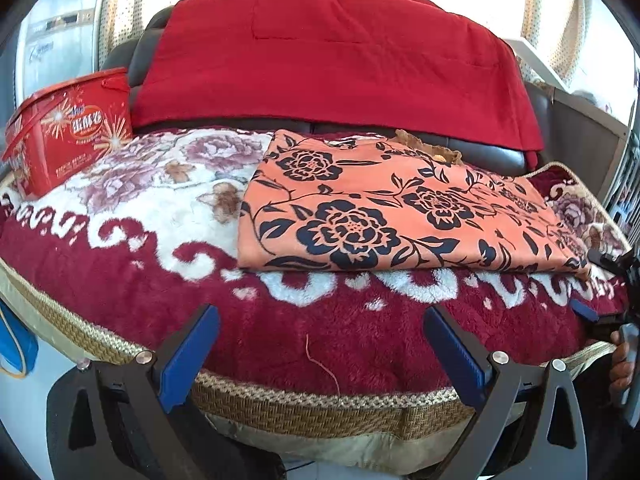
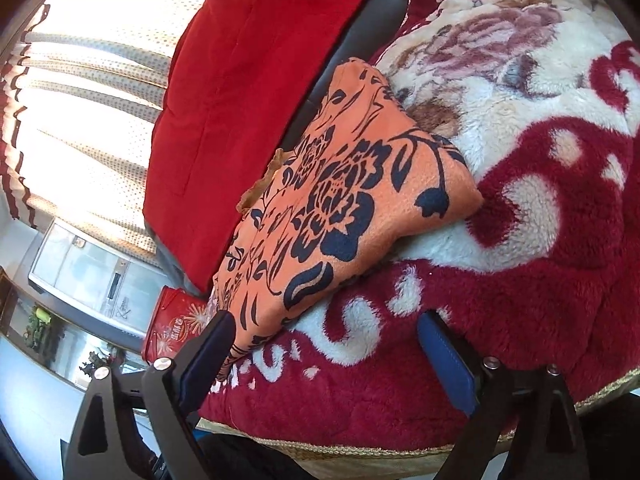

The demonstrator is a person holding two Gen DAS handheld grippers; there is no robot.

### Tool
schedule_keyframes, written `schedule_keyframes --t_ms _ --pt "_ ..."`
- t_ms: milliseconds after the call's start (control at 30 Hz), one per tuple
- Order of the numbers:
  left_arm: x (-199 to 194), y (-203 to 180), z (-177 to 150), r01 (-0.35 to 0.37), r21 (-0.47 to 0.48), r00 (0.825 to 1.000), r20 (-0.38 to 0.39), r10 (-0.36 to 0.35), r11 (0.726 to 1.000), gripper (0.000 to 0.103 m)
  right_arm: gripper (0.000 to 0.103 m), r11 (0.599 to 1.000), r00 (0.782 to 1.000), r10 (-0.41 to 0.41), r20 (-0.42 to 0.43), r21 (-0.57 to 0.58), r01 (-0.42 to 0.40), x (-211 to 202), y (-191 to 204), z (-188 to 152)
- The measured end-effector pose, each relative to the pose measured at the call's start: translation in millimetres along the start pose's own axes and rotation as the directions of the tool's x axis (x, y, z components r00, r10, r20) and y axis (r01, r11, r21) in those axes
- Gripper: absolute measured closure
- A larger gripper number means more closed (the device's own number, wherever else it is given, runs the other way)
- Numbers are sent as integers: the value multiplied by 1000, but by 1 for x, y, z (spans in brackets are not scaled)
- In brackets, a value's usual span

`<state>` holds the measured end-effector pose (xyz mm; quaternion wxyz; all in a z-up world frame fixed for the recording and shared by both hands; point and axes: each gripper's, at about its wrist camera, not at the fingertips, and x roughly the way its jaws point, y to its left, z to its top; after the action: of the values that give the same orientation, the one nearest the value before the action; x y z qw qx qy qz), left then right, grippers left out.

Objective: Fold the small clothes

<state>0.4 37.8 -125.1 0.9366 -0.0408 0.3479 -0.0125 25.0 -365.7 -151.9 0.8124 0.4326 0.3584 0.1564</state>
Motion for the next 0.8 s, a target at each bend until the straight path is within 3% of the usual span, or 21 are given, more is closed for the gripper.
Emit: schedule_keyframes --t_ms 267,400,600,800 --pt "3 -13 0 -5 48 1000 1 5 999 1 9 1000 1000 25 -3 14 -25 -2 -6 3" --pt "6 -13 -4 -52 82 998 -18 54 995 1 9 999 1000 31 -1 20 -31 -4 -7 2" --pt "-9 -11 3 -80 58 995 71 76 995 1 8 1000 1000 19 -4 13 -19 -2 -6 5" --pt "-8 -1 -4 -36 66 998 45 33 997 1 7 1000 1000 -19 14 -17 19 0 1 1"
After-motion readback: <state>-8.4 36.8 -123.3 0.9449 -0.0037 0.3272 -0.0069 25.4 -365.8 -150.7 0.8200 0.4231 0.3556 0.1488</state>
